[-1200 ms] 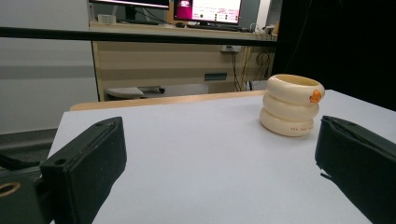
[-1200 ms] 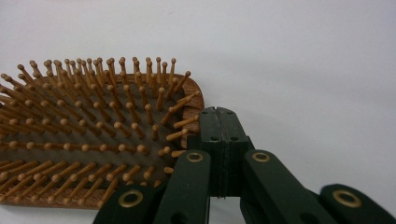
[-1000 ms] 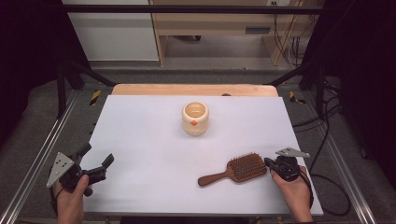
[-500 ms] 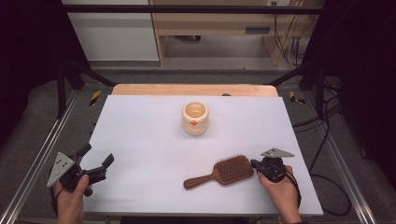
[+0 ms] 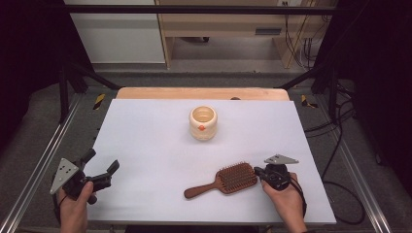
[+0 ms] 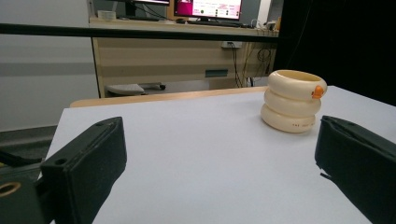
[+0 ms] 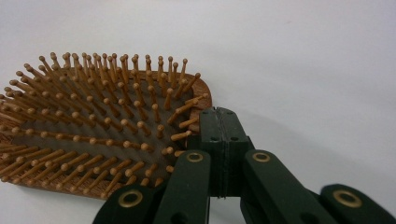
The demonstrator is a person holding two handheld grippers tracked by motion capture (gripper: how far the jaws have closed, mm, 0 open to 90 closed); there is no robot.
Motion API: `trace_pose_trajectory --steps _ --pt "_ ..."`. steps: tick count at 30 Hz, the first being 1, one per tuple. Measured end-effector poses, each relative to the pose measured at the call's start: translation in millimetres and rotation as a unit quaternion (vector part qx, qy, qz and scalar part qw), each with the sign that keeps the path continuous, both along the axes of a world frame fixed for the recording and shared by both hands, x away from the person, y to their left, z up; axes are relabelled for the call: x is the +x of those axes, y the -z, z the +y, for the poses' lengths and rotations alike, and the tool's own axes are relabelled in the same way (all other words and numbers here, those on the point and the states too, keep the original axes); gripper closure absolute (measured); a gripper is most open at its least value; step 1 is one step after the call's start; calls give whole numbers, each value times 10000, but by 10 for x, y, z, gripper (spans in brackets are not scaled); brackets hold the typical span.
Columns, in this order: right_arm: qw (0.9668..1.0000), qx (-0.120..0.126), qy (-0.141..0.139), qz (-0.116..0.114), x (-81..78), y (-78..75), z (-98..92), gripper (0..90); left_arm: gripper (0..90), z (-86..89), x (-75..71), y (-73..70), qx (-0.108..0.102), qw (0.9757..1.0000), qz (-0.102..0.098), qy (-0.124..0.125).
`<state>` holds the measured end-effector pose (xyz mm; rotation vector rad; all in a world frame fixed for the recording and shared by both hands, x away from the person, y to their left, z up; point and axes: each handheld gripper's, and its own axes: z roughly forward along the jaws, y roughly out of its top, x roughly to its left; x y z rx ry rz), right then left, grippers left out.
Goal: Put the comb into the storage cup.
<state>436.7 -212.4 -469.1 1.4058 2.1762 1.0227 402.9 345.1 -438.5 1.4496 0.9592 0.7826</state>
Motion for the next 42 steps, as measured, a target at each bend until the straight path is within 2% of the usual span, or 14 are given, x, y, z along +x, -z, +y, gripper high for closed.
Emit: trace_pose_trajectory --steps 7,14,21,29,34,42 --pt "9998 -110 -174 5 -30 -13 238 900 23 1 5 6 -5 10000 12 -11" --pt "9997 -166 -198 14 -66 -24 382 900 24 8 9 11 -22 10000 27 -21" --pt "9998 -161 -114 -39 -87 -44 432 900 23 9 12 17 -44 10000 43 -30" --pt "9999 -130 -66 23 -101 -45 472 900 24 17 15 20 -46 10000 47 -34" --pt "9999 -130 -97 15 -110 -38 505 900 24 19 16 13 -32 10000 28 -47" --pt "9995 -139 -299 -35 -148 -26 686 900 24 15 10 13 -16 10000 27 -42"
